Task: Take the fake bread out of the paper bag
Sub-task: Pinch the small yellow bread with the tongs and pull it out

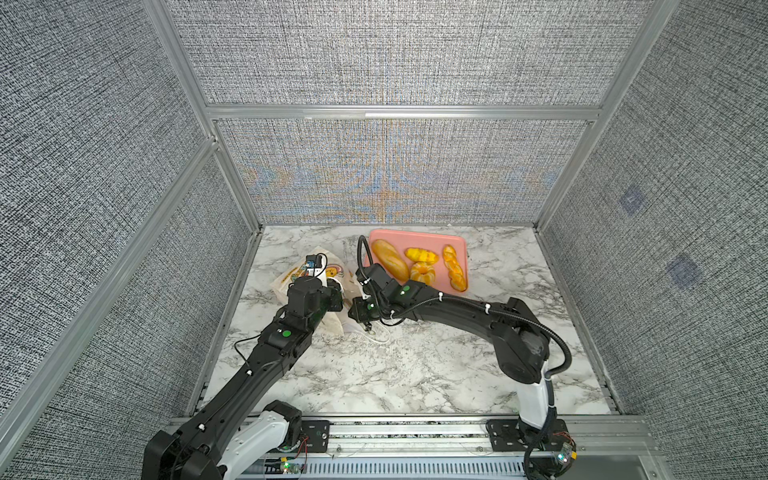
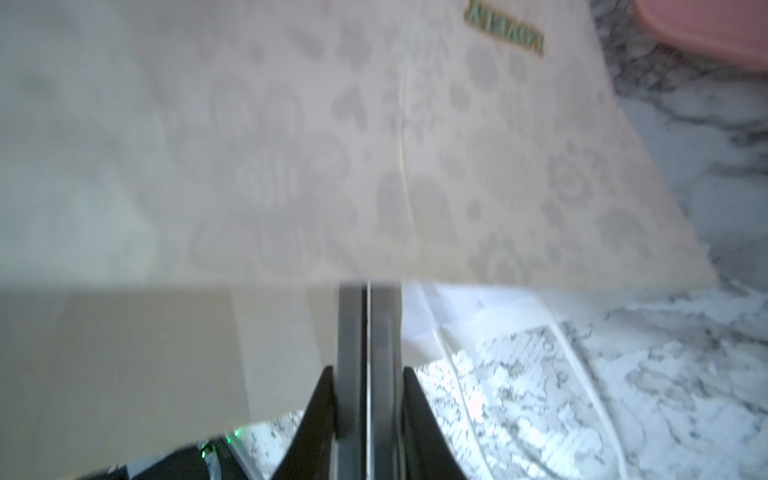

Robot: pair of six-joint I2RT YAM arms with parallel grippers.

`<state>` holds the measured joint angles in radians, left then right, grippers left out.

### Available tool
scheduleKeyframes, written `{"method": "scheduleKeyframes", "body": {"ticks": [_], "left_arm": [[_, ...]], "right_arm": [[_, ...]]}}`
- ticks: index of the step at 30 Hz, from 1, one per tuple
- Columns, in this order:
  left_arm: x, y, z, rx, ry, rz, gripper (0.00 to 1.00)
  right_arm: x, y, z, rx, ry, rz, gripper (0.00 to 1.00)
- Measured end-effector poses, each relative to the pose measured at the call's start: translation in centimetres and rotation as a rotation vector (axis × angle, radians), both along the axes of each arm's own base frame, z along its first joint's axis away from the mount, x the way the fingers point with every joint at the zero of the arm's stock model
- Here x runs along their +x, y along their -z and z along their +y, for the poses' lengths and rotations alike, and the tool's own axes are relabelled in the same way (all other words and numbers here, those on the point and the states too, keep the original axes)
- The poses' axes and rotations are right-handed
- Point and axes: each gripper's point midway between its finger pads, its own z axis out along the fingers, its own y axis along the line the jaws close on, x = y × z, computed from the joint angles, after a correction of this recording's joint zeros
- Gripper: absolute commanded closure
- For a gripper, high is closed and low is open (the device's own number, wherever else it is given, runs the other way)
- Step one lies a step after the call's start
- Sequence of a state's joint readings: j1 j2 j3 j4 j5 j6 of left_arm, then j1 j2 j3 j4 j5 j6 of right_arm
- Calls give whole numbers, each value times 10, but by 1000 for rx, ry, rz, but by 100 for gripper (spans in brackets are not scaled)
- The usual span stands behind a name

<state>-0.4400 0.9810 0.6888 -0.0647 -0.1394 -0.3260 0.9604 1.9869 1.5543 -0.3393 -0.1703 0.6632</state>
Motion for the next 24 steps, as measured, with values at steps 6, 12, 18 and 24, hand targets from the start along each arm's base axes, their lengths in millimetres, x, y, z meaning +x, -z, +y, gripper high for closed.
{"method": "scheduleKeyframes", "body": {"ticks": [6,12,18,24], "left_arm": [[0,-1,2,-3,-10,-9,100],[-1,-4,3,-5,-13,-16,100],[0,-4,2,-16,-18,-16,100],[3,-5,1,-41,-27,-19,100]], "right_arm": [[-23,-5,-17,1,-73,4,100],[-37,-26,-36,-30,-156,-55,100],[-64,-24,-70,-82,-220,-53,100],[-96,-2,-108,-129,-238,-1,100]]}}
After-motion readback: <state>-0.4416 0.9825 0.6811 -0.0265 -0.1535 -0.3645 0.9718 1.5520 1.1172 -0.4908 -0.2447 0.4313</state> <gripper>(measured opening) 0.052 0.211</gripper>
